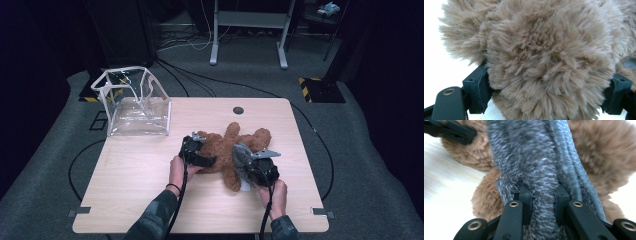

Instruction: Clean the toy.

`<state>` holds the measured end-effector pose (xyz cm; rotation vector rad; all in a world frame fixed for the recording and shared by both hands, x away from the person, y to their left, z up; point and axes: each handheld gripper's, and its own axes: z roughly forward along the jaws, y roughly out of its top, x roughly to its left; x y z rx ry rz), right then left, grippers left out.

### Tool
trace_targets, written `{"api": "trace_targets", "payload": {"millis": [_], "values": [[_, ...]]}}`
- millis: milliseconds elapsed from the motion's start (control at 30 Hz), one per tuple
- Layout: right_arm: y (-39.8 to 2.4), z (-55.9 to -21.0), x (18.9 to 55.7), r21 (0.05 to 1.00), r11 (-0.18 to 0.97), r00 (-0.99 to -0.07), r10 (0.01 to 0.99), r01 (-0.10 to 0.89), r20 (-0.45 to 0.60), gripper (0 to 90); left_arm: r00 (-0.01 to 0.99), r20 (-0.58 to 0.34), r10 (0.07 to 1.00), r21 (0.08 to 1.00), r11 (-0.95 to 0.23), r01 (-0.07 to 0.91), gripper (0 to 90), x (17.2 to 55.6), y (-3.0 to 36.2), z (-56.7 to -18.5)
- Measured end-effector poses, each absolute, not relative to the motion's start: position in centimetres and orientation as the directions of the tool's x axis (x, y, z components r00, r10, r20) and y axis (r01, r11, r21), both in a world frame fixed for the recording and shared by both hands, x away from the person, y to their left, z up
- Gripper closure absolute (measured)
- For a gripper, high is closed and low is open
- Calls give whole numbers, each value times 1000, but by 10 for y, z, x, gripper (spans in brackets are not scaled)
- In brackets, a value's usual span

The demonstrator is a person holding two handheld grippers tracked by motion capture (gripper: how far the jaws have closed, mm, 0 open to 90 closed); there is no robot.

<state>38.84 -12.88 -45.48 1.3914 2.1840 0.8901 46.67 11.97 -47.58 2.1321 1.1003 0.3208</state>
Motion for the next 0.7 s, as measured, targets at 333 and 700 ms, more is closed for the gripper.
{"api": "trace_targets", "payload": {"millis": [333,700], "values": [[-137,-493,388,593,323,-404,915,738,4,750,619,-93,780,683,-403,610,157,467,121,-476],[-147,-447,390,700,313,-403,914,641,-39,749,621,-91,778,681,-407,609,156,467,120,-475]]}}
